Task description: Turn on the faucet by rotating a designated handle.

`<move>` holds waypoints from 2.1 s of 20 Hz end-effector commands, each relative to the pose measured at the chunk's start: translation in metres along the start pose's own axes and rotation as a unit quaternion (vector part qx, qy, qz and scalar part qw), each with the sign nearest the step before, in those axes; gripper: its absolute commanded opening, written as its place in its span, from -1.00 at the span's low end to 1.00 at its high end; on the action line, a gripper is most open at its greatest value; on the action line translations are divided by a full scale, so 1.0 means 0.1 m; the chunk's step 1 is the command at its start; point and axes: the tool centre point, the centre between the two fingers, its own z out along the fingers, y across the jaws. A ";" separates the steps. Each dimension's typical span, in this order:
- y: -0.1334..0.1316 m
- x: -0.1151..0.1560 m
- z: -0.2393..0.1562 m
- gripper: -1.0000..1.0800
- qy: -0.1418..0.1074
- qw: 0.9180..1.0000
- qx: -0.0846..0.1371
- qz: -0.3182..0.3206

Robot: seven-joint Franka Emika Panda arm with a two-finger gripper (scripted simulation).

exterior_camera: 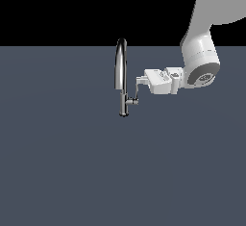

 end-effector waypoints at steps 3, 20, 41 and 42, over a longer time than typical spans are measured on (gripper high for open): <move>-0.01 0.20 0.03 -1.00 -0.021 0.999 0.023 0.023; 0.15 0.22 0.06 -1.00 -0.028 0.999 0.031 0.031; 0.61 0.22 0.13 -1.00 -0.028 0.999 0.031 0.030; 0.65 0.24 0.13 -1.00 -0.028 0.999 0.031 0.030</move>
